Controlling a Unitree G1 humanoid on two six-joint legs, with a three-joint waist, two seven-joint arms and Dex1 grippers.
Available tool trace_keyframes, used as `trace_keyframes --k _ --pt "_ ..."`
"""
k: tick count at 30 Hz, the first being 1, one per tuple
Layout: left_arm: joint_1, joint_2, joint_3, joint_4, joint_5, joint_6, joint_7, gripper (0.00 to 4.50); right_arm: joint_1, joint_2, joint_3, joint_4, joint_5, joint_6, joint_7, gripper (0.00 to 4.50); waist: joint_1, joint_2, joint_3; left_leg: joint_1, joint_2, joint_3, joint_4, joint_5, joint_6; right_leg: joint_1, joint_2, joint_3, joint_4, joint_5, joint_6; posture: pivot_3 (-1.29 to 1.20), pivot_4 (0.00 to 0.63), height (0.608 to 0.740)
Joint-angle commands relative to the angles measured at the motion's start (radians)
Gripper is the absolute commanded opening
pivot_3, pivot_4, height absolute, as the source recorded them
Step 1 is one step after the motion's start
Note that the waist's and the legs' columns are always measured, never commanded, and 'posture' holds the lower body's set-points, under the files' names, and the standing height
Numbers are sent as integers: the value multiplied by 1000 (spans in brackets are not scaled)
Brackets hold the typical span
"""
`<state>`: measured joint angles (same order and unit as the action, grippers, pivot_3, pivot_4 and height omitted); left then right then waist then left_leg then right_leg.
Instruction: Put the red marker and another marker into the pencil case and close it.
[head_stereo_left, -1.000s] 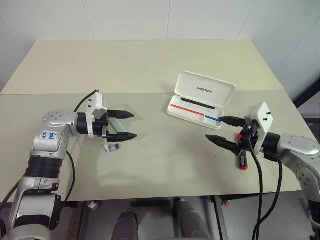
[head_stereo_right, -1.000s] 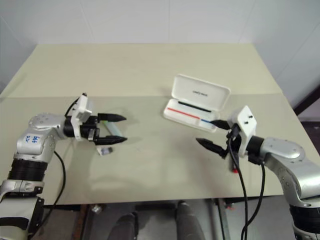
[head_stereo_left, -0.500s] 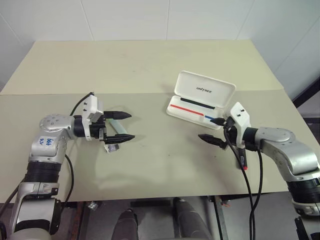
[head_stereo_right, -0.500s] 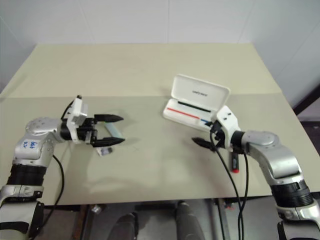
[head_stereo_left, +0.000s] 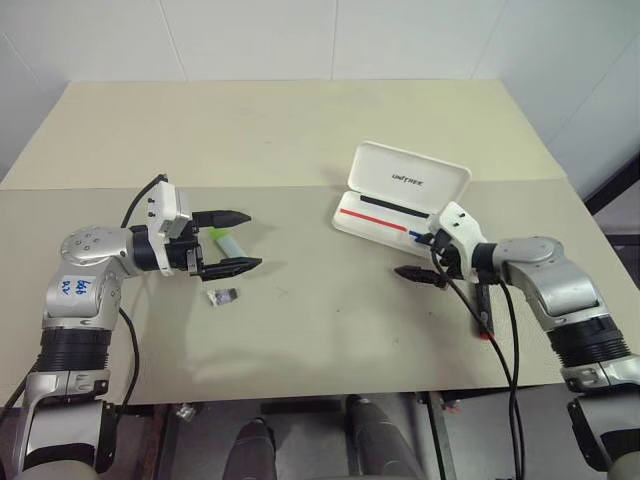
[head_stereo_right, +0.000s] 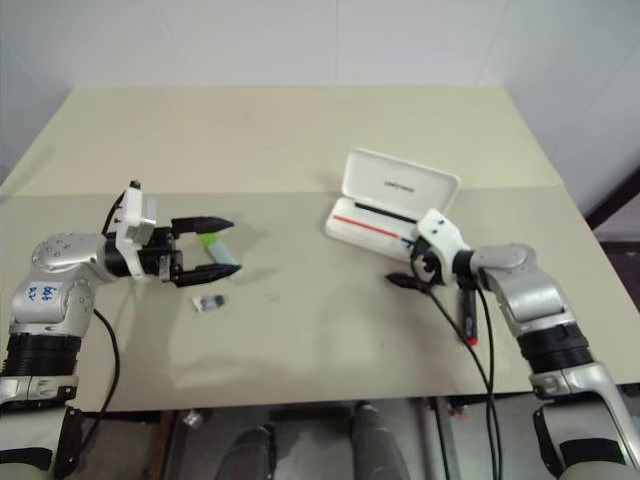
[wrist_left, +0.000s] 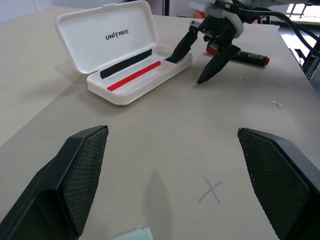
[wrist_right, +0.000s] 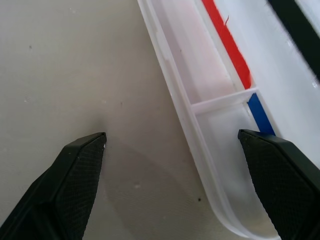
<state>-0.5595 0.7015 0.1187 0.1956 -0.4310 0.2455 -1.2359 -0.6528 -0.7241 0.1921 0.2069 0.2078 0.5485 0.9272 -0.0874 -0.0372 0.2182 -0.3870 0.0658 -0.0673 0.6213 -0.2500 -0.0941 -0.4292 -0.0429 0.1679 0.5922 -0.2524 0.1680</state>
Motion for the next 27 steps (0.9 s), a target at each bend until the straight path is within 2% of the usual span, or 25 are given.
trace_keyframes --k 1,4,14,18,27 --pt "12 21 33 -46 -19 -12 4 4483 -44 3 6 25 -27 19 20 4302 0 0 0 0 0 0 0 0 0 0 0 0 0 0 0 0 150 740" --pt "25 22 36 -52 -26 -12 1 4500 -62 10 8 40 -51 17 18 3536 1 0 0 0 0 0 0 0 0 0 0 0 0 0 0 0 150 740" --pt "23 9 30 -47 -34 -8 -8 4500 -51 5 -1 -7 -81 18 27 18 1 0 0 0 0 0 0 0 0 0 0 0 0 0 0 0 150 740" --pt "6 1 21 -29 -30 -14 -15 4500 -26 8 -19 -74 -87 -18 11 18 1 0 0 0 0 0 0 0 0 0 0 0 0 0 0 0 150 740" --pt "-38 -11 6 27 -17 -46 -44 4500 81 15 -60 -463 62 50 62 18 3 0 0 0 0 0 -1 0 0 -1 0 0 0 0 0 0 150 740"
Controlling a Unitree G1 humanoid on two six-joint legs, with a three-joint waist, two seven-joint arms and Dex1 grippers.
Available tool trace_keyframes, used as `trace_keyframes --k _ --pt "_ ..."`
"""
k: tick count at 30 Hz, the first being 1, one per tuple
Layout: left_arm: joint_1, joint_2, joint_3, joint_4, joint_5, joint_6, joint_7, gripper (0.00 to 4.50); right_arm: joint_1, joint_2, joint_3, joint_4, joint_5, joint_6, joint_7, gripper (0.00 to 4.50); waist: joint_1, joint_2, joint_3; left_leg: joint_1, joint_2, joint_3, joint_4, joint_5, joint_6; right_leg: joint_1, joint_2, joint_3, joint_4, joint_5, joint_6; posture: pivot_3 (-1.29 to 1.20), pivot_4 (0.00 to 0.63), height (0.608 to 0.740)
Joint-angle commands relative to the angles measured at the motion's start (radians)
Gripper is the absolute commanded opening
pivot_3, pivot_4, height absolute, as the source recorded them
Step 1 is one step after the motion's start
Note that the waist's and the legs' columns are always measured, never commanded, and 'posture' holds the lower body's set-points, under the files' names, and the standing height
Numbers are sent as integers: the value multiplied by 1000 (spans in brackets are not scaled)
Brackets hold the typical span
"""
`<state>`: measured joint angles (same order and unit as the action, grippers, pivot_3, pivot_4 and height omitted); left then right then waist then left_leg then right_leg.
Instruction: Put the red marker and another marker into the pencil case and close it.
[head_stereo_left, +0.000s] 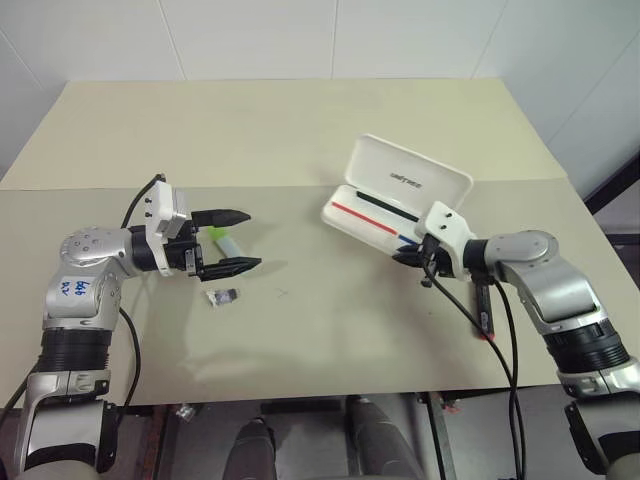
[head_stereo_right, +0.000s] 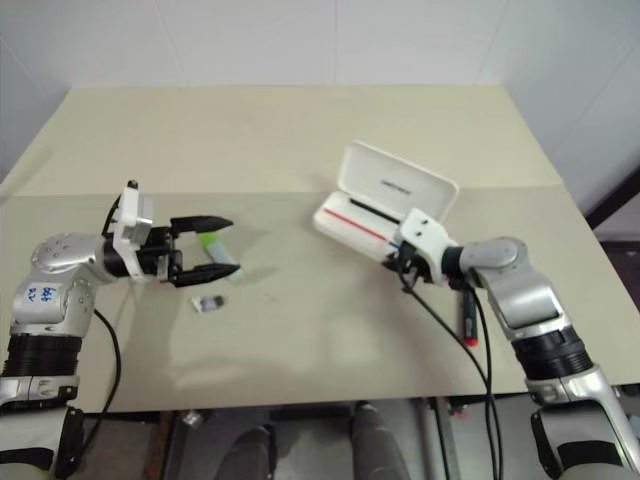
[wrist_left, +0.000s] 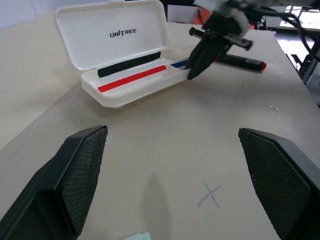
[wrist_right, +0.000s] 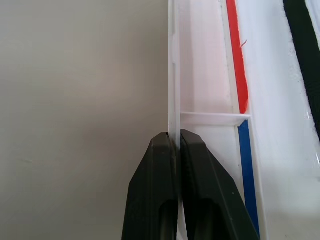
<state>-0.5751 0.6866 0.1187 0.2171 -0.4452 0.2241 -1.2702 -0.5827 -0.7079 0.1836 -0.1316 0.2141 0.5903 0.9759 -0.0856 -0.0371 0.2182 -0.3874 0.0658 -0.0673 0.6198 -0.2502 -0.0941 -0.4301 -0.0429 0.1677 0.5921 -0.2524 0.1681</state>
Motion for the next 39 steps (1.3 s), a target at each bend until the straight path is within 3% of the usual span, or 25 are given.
trace_keyframes --k 1,10,13,31,39 --pt "-25 3 4 9 -3 -26 -12 4500 20 -4 -49 -158 69 13 18 18 2 0 0 0 0 0 0 0 0 0 0 0 0 0 0 0 150 740" --pt "-18 7 3 -3 -21 -18 -30 4500 92 -74 56 -312 76 6 104 18 3 0 0 0 0 0 1 0 0 0 0 0 0 -1 -2 0 150 740" --pt "-7 12 7 -14 -24 -10 -32 4500 99 -99 99 -288 32 -31 120 18 3 0 0 0 0 0 1 0 0 0 0 0 0 -8 -16 0 150 740" --pt "45 10 25 -80 -30 7 6 4500 82 -84 193 -154 -116 -201 171 18 2 -1 0 0 0 0 3 0 0 1 0 0 1 -8 -16 0 150 740" --pt "37 2 16 -73 -29 3 9 4500 86 -89 167 -170 -96 -210 204 2598 2 -1 0 0 0 0 3 0 0 1 0 0 1 -8 -16 0 150 740"
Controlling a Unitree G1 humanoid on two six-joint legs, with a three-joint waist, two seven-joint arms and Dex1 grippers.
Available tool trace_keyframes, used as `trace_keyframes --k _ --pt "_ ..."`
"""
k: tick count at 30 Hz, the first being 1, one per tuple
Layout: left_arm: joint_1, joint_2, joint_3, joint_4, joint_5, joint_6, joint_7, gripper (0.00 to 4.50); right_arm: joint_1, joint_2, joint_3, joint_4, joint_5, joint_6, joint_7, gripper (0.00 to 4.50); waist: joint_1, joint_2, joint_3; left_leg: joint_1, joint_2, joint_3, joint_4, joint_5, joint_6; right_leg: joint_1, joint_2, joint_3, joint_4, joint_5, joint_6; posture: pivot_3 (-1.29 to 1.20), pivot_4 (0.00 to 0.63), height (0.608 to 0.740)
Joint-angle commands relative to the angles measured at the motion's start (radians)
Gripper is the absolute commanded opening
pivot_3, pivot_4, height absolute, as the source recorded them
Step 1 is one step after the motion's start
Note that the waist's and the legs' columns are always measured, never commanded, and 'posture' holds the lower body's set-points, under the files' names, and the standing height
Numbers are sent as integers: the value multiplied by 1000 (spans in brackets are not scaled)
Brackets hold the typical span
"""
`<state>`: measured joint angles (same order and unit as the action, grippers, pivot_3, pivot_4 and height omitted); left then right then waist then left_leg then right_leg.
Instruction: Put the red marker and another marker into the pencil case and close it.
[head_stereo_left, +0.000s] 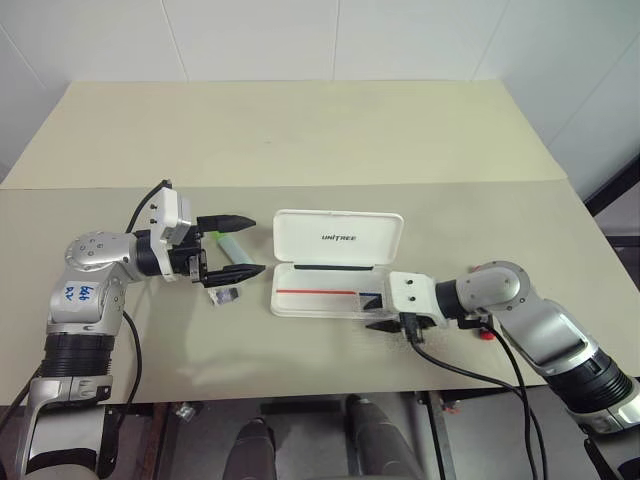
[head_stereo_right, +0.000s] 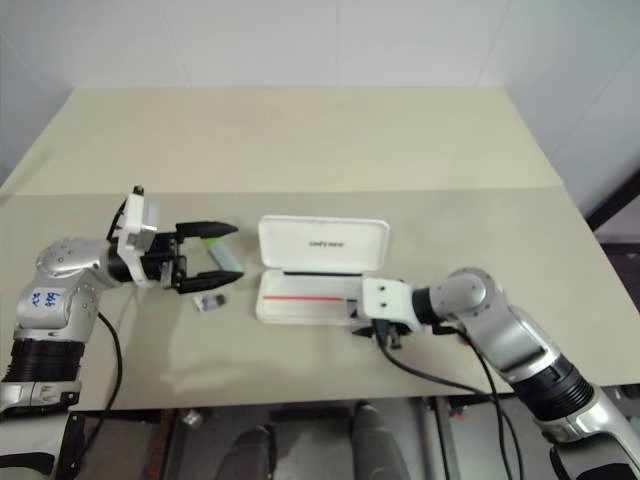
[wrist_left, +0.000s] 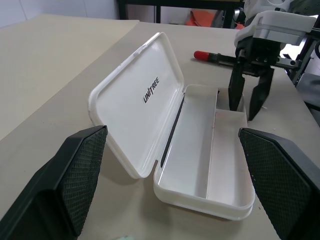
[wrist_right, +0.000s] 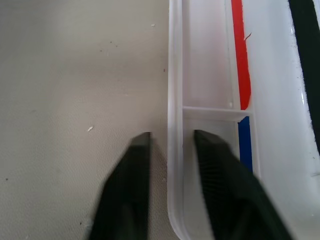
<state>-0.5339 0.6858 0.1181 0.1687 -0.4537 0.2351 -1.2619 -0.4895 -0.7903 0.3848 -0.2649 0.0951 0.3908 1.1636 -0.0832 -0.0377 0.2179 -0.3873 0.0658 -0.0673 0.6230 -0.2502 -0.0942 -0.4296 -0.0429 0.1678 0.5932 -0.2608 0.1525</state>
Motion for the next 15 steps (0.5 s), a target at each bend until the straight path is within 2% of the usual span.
trace_keyframes --k 1,4,6,11,15 --pt "-7 0 14 -21 -20 -10 0 4500 -5 -10 -42 -47 32 -6 22 2886 0 0 0 0 0 0 0 0 0 0 0 0 0 0 0 0 150 740" --pt "-16 -9 8 -13 -19 -13 -3 4500 0 -18 -62 -76 57 7 33 3978 0 0 0 0 0 0 0 0 0 0 0 0 1 0 0 0 150 740" --pt "-21 -17 3 -9 -17 -15 -5 4500 7 -22 -86 -97 80 19 34 4455 0 0 0 0 0 0 0 0 0 0 0 0 1 0 0 0 150 740" --pt "-30 -35 -7 -2 -17 -18 -13 4500 37 -38 -194 -149 175 28 40 4455 2 0 0 0 0 0 1 0 0 0 0 0 1 0 0 0 150 740" --pt "-29 -44 -10 1 -20 -22 -26 4500 55 -84 -350 -161 253 128 -5 4455 3 0 0 0 0 0 2 0 0 1 0 0 1 0 0 0 150 740"
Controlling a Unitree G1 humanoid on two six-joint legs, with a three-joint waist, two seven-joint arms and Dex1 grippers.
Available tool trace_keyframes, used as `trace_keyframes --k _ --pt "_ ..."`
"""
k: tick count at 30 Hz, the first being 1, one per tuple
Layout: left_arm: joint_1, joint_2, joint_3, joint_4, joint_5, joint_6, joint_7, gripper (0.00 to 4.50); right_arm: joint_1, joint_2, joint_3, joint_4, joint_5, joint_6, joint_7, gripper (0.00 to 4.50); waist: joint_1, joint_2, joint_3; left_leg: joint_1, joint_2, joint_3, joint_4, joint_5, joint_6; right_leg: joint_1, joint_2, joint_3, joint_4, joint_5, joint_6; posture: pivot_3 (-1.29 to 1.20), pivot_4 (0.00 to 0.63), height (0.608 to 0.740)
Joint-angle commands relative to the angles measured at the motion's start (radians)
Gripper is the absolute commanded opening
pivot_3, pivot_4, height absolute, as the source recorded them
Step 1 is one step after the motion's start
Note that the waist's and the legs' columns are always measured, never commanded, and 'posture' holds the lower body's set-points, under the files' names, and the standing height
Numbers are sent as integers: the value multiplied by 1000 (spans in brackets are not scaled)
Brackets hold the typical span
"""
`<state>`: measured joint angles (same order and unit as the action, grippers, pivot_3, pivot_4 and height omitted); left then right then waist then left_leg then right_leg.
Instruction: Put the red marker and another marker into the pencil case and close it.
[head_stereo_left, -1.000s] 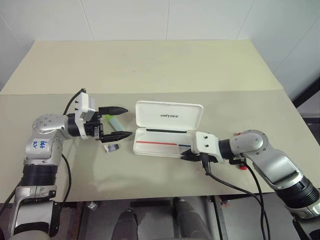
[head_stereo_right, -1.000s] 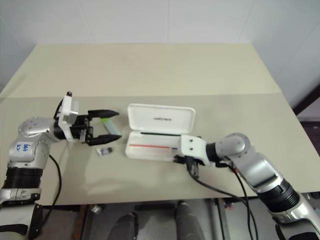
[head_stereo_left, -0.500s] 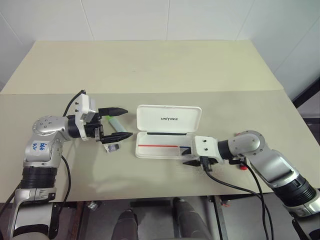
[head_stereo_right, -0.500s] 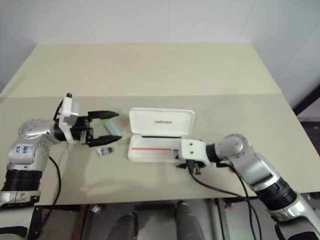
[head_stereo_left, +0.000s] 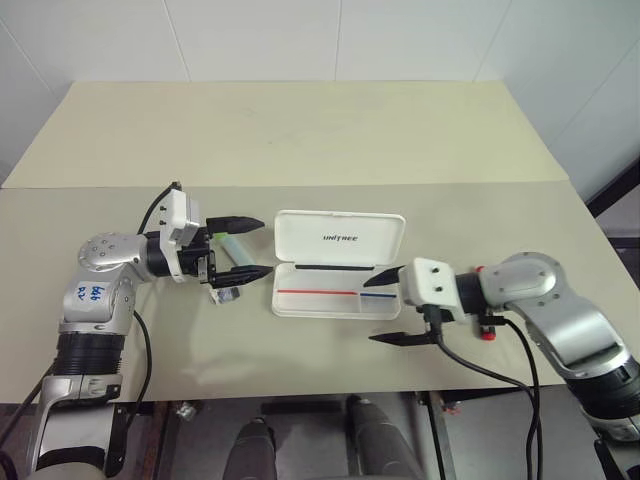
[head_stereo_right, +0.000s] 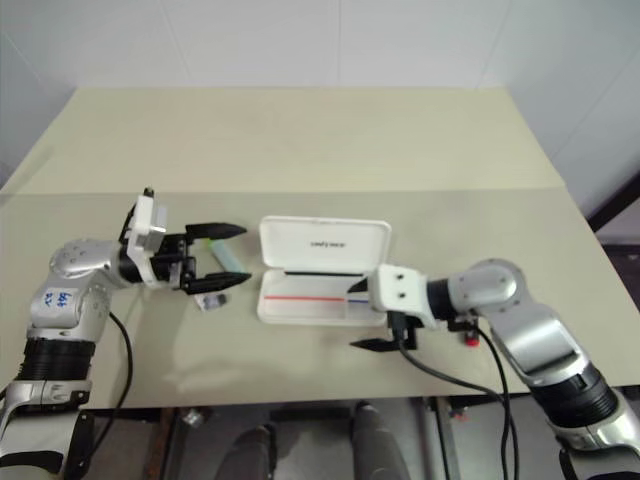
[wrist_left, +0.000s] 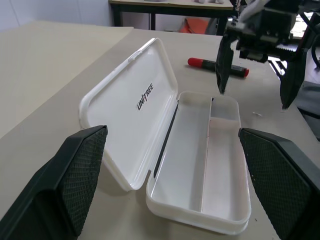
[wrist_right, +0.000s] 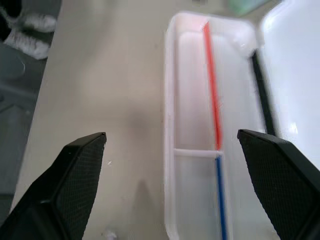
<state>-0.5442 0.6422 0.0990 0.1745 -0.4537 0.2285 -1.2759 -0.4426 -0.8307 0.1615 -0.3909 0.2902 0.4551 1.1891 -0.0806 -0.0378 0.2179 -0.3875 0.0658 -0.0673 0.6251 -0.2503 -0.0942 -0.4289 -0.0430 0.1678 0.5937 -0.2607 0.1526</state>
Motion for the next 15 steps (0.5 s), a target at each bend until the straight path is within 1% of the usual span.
trace_keyframes --k 1,4,6,8,10,12,15 --pt "-16 -1 9 -5 -21 -16 -16 4500 17 -59 -169 -33 71 97 -49 4455 1 0 0 0 0 0 1 0 0 0 0 0 0 0 0 0 150 740" --pt "-8 1 7 -2 -19 -18 -28 4500 64 -98 -296 -27 97 187 -114 4455 4 0 0 0 0 0 1 0 0 0 0 0 0 0 0 0 150 740" --pt "-6 1 7 1 -16 -21 -32 4500 85 -109 -338 -30 109 216 -141 4455 4 0 0 0 0 0 1 0 0 0 0 0 0 0 0 0 150 740" --pt "-6 -7 4 0 -16 -19 -31 4500 129 -95 -425 -16 127 271 -198 4455 3 0 0 0 0 0 1 0 0 0 0 0 0 0 0 0 150 740" --pt "-10 -20 -4 4 -15 -22 -32 4500 205 -80 -493 -8 128 315 -254 4455 4 -1 0 0 0 0 1 0 0 1 0 0 0 0 0 0 150 740" --pt "-17 -31 -10 15 -12 -28 -36 4500 280 -79 -514 -6 112 341 -292 4455 6 -1 0 0 0 0 1 0 0 1 0 0 -1 0 0 0 150 740" --pt "-37 -44 -24 39 -2 -39 -43 4500 337 -68 -513 7 89 376 -364 4455 7 -1 0 0 0 0 2 0 1 1 0 0 -1 0 0 0 150 740"
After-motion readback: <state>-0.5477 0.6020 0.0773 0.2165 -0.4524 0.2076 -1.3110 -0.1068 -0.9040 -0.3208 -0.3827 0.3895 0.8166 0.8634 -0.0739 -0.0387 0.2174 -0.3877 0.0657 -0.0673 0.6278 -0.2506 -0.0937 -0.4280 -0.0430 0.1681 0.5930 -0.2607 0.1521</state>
